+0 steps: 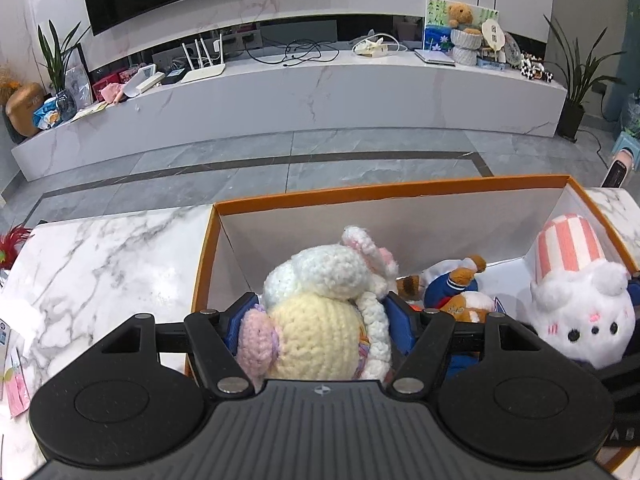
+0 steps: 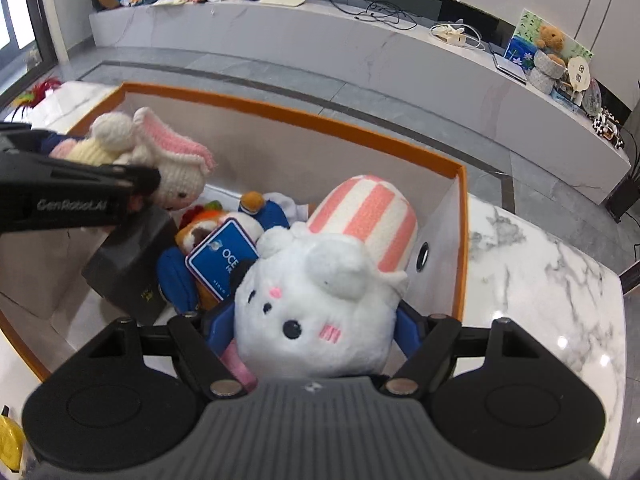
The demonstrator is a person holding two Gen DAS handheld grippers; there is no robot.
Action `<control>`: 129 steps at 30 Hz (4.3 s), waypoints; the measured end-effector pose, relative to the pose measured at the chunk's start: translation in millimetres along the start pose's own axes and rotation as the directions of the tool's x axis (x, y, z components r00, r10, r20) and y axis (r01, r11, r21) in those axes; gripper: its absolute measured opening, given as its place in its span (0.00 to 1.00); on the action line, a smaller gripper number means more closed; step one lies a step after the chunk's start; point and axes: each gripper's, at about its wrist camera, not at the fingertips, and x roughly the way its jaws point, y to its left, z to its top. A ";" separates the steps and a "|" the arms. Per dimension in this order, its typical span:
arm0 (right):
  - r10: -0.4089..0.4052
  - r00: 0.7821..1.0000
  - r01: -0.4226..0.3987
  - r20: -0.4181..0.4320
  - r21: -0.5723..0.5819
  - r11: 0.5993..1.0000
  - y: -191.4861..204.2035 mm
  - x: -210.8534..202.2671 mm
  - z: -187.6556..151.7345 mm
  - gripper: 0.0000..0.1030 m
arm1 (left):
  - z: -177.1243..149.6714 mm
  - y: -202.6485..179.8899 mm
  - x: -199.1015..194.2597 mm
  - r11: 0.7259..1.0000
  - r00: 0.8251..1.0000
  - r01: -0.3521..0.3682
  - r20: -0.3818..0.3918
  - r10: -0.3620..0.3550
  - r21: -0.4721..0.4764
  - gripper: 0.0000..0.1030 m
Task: Organize objects
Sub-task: 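Lower the crocheted doll into the box while the right tool lowers the white bunny, then open both tools and withdraw them from the box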
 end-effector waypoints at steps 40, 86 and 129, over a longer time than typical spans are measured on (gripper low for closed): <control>-0.046 0.972 0.003 -0.231 -0.183 0.983 25.5 25.1 2.3 0.79 | 4.2 -5.2 18.6 0.999 0.995 -0.023 -0.094 0.027 0.042 0.83; -0.061 0.974 0.034 -0.220 -0.126 0.991 34.4 1.9 4.5 0.88 | -10.1 4.4 -7.9 1.000 0.994 -0.008 -0.105 0.010 0.018 0.89; -0.086 0.996 0.084 -0.014 -0.099 0.992 71.7 -122.5 -29.3 0.95 | -53.6 -0.5 -137.1 0.999 0.999 0.033 -0.016 -0.033 0.002 0.91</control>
